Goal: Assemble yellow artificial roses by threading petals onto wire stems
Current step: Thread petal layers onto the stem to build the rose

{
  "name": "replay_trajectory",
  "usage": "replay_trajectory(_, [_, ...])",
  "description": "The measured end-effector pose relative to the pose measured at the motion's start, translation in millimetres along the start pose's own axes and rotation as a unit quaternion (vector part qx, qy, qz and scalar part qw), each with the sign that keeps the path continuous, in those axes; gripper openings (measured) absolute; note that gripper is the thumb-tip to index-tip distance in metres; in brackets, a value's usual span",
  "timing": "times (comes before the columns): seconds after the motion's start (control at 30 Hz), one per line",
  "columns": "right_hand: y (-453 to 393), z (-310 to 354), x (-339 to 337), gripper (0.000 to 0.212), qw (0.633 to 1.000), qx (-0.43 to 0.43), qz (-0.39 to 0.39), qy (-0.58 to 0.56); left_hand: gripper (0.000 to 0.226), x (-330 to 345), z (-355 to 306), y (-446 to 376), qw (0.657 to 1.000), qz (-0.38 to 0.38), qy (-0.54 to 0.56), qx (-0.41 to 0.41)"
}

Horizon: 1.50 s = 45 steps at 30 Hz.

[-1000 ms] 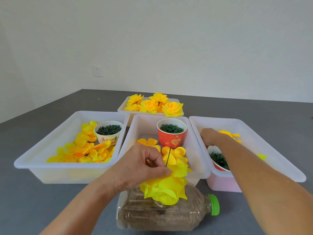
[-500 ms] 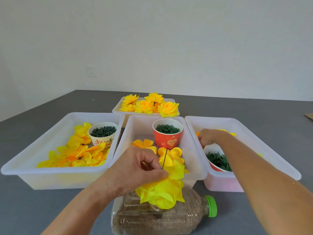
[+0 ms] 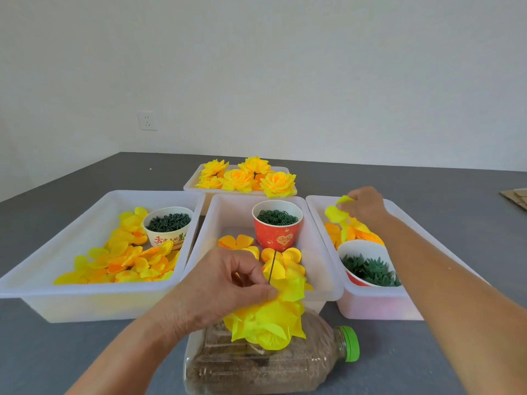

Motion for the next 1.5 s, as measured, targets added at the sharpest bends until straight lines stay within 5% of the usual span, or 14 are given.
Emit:
replay_trajectory(0.23, [33,10,-54,0.025,0.96,0.018,-0.126,-0.251,0.011,-1,0,3,0.999,-0.015,0.027,-0.011])
replay_trajectory(0.37, [61,37,-51,0.015,0.899,0.033,-0.029,-0.435,0.012,-6,-4,7,0.998,-0.034,0.044,-0.017])
replay_trajectory(0.53, [96,83,-39,0.008,0.814,-0.018,0.125,-0.568,0.056,-22,-11,9,0.996,-0.069,0.061,-0.014])
replay_trajectory(0.7, [128,123,-24,0.015,0.774,-0.096,0.239,-0.578,0.022,-43,-29,-2,0.976,-0.203,0.079,0.012])
replay_trajectory(0.9, [150,148,0,0.015,0.769,-0.103,0.285,-0.563,0.037,-34,-35,-23,0.977,-0.206,0.053,0.015])
replay_trajectory(1.0, [154,150,8,0.014,0.773,-0.085,0.289,-0.558,0.013,-36,-35,-24,0.967,-0.24,0.08,0.013])
replay_trajectory(1.3, [157,145,4,0.06,0.827,-0.059,0.301,-0.472,0.007,-35,-14,-22,0.918,-0.251,0.293,-0.09])
replay_trajectory(1.5, [158,146,0,0.037,0.823,-0.081,0.265,-0.497,0.026,-27,-15,-24,0.909,-0.188,0.361,-0.082])
Point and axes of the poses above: each hand's wrist, its own y-axis away from the middle knuckle, its own x-axis out of the palm, z = x × y, the point moved 7 cm from there along -y, towards the middle knuckle, and after that the axes turned 5 degrees about y, right-handed, at the moved point
